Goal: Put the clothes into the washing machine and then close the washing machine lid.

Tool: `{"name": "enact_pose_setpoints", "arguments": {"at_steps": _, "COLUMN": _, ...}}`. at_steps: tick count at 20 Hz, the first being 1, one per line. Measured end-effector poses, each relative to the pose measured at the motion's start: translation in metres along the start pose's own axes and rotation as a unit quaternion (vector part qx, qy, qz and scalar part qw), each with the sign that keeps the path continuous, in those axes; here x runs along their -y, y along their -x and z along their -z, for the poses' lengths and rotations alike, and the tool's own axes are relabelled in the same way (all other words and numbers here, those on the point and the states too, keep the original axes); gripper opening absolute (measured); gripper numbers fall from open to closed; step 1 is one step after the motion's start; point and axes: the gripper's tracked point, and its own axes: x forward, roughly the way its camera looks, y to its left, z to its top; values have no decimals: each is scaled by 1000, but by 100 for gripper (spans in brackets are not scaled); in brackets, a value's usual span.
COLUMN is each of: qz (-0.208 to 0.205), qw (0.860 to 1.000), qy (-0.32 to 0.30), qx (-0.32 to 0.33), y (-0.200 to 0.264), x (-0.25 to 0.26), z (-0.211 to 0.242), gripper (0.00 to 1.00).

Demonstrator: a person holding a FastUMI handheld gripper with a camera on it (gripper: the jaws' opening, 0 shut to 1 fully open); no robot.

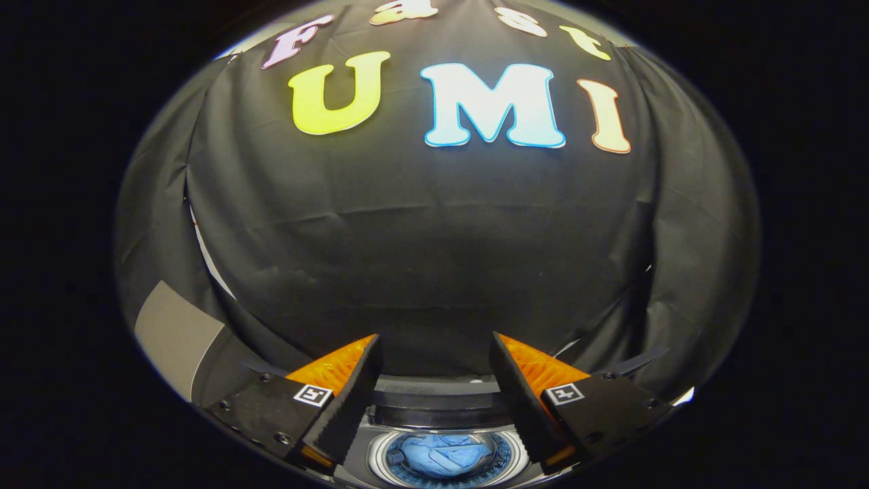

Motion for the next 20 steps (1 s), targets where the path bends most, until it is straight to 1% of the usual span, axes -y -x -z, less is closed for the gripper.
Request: {"name": "enact_pose_setpoints", "arguments": {"at_steps": 20, "qz": 4, "qw": 1000, "qy": 4, "qx": 17, "y": 43, "x": -3, "z": 29, "gripper": 98}}
